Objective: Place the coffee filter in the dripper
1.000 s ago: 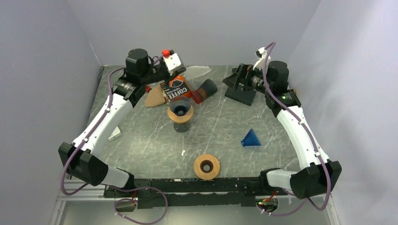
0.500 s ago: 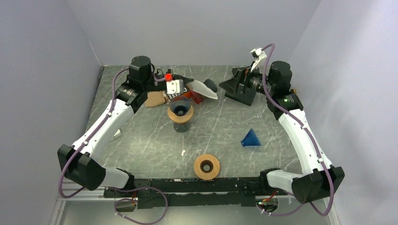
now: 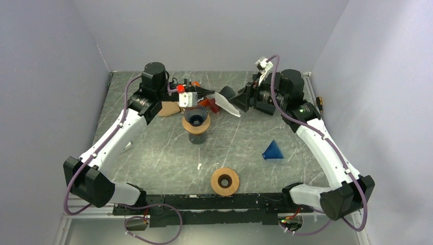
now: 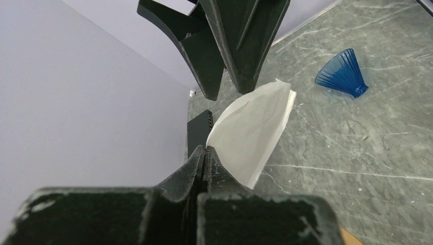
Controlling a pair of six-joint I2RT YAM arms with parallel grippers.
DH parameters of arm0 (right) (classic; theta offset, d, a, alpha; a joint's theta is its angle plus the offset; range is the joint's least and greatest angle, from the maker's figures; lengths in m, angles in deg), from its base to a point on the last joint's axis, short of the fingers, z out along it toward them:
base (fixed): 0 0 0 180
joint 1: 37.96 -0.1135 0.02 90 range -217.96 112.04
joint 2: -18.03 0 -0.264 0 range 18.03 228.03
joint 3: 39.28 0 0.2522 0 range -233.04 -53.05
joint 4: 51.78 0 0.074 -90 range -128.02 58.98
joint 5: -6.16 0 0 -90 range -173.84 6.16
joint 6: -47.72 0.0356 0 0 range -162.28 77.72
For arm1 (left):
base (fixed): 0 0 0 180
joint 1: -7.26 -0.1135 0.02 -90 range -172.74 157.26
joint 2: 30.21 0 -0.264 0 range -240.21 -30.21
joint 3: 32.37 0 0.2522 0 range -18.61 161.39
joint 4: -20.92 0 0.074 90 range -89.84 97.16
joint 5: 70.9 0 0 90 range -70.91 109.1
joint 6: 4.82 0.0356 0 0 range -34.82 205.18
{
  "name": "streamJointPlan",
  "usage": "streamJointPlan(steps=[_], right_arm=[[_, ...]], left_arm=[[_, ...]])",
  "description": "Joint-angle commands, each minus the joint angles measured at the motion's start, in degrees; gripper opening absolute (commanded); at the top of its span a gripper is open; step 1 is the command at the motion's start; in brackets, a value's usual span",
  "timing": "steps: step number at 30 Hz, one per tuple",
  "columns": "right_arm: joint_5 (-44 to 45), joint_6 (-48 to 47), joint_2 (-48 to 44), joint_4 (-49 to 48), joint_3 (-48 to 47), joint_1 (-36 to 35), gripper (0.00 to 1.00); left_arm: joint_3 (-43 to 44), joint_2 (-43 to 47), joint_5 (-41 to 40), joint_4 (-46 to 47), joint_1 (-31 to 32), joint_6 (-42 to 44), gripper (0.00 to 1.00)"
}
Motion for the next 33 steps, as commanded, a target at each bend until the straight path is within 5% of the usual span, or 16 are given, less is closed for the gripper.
streamJointPlan(steps=[1,33], right_arm=[[1.85,-2.16,-0.38,-0.56,0.27,-0.59,0.71],[7.35,-3.88,-4.42,-0.57,1.96,-3.87,0.75]], left_arm=[[-0.61,1.46,1.65,3.50,0.32,-2.00,0.00],[0.63,0.93,-0.73,0.90,0.94,-2.33,0.00]])
